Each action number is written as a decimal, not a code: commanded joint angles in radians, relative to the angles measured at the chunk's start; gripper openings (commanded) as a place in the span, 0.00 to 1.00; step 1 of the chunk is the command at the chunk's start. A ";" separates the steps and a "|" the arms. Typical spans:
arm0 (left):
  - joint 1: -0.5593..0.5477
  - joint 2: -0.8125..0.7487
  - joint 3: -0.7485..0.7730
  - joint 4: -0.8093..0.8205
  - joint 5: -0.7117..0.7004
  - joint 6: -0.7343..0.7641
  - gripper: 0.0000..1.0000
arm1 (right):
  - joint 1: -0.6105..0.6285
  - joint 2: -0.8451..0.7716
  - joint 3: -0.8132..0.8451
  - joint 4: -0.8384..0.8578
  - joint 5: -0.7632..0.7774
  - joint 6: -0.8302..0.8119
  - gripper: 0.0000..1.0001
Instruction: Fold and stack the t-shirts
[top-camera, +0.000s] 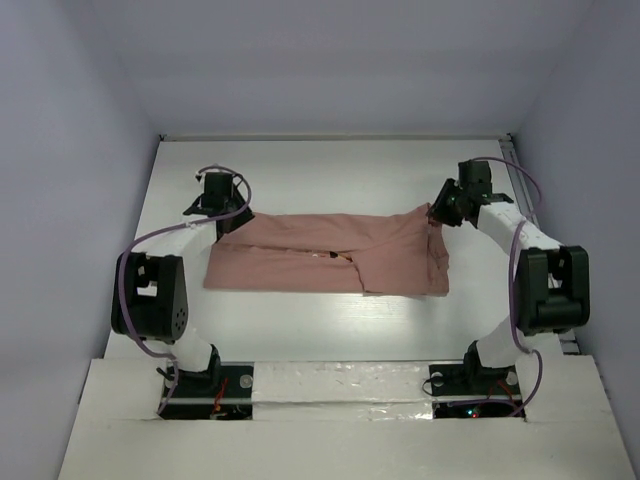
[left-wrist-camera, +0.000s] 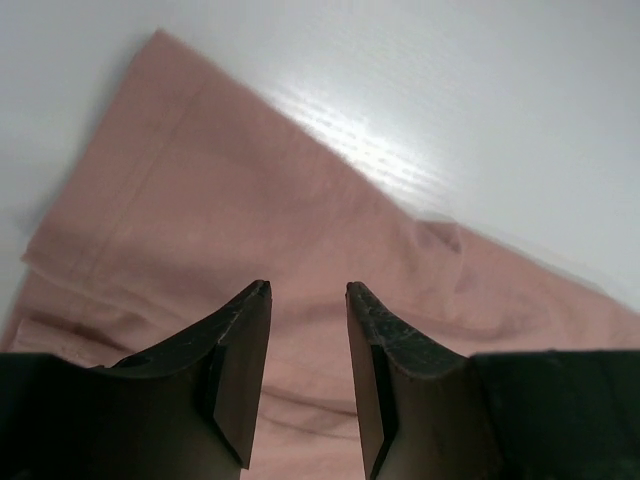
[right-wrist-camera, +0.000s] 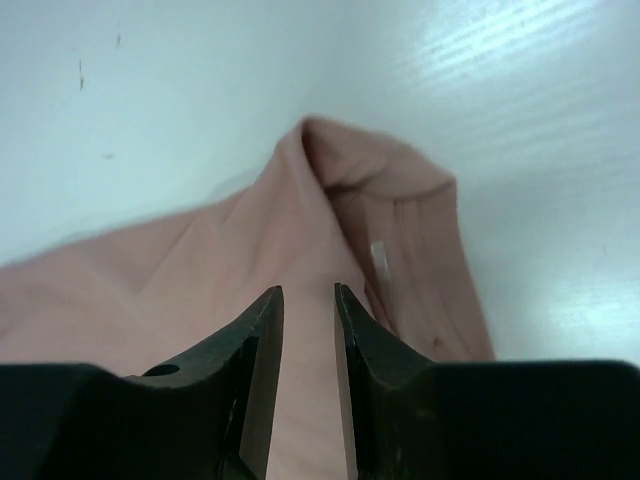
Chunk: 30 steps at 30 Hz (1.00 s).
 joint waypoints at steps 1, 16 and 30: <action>0.014 0.032 0.103 0.005 -0.023 0.030 0.33 | -0.035 0.090 0.079 0.130 -0.097 -0.049 0.33; 0.101 0.275 0.233 -0.040 0.014 0.047 0.34 | -0.075 0.230 0.148 0.132 -0.117 -0.045 0.15; 0.141 0.292 0.197 -0.045 -0.014 0.028 0.34 | -0.095 0.267 0.177 0.126 -0.131 -0.012 0.00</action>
